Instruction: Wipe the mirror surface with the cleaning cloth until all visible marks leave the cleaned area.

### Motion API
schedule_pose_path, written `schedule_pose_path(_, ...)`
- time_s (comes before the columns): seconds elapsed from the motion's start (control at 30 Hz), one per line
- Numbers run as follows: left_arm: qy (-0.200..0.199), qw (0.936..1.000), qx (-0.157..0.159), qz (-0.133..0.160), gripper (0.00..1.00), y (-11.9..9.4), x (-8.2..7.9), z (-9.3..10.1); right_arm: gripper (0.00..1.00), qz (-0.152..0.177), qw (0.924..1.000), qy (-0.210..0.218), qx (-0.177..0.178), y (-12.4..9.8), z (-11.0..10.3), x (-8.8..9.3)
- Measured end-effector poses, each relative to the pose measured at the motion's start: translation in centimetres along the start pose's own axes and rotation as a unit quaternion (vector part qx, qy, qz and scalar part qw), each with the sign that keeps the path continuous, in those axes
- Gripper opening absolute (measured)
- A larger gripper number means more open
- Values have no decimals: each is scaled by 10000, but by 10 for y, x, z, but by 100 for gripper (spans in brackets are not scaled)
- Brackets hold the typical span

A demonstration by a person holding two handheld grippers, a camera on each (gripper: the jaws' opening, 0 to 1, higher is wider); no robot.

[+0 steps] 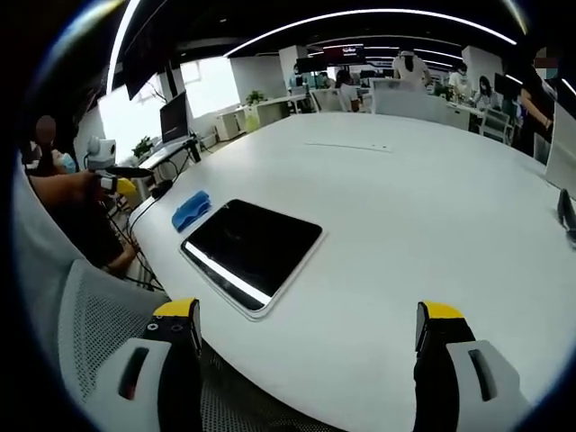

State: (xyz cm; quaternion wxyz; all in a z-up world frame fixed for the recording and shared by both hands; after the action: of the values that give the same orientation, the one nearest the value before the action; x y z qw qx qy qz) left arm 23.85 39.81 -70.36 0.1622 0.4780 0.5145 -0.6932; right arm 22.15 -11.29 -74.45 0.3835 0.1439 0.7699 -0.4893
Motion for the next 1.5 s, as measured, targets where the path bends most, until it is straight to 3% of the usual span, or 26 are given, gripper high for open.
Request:
schedule_pose_path(0.77, 6, 10000, -17, 95, 99, -5, -10, 11, 98, 50, 10000, 13, 33, -4, -1, 2)
schedule_pose_path(1.5, 25, 9999, -59, 79, 99, -6, -9, -3, 98, 40, 10000, -19, 1, -5, -4, 2)
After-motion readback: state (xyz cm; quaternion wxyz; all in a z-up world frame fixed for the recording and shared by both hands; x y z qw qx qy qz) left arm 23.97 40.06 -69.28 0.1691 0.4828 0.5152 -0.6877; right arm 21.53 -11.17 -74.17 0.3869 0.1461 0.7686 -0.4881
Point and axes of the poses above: the point that each gripper's makers call its tool centre point, and the gripper's own axes: y roughly forward along the fingers, z roughly to its right, x roughly out of its underside, the point moved 9 cm from there along -y, roughly backward along the fingers, and after that the axes turned 7 degrees about y, right-handed, at the moved point
